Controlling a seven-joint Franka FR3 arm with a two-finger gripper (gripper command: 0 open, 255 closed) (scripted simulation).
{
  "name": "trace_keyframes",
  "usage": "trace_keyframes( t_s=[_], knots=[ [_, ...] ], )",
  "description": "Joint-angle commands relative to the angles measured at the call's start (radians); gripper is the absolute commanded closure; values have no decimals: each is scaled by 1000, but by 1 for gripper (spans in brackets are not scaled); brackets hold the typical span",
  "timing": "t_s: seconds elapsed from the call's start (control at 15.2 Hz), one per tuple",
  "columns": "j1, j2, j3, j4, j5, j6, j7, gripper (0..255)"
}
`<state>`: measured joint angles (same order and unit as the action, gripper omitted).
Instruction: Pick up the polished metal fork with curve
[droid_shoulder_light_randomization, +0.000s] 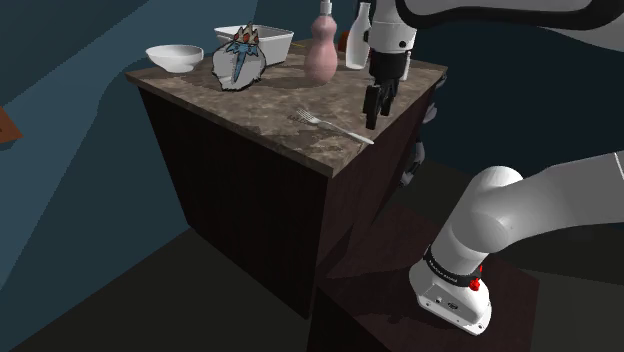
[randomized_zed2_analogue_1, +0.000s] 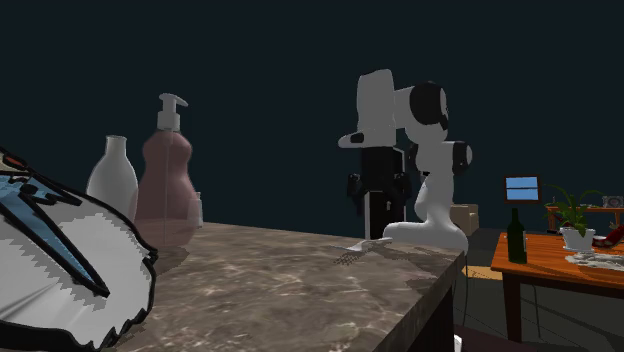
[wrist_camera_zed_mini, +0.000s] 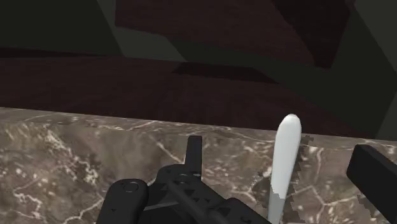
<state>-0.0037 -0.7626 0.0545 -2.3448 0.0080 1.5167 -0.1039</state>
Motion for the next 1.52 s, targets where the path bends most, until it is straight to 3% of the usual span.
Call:
trace_keyframes(
  t_s=[0.0, 0.86, 1.45],
  knots=[
    [0, 0, 0, 0, 0, 0, 0, 0],
    [-1, 416, 54, 288, 36, 241, 86, 0],
    [0, 414, 57, 184, 37, 342, 85, 0]
  ],
)
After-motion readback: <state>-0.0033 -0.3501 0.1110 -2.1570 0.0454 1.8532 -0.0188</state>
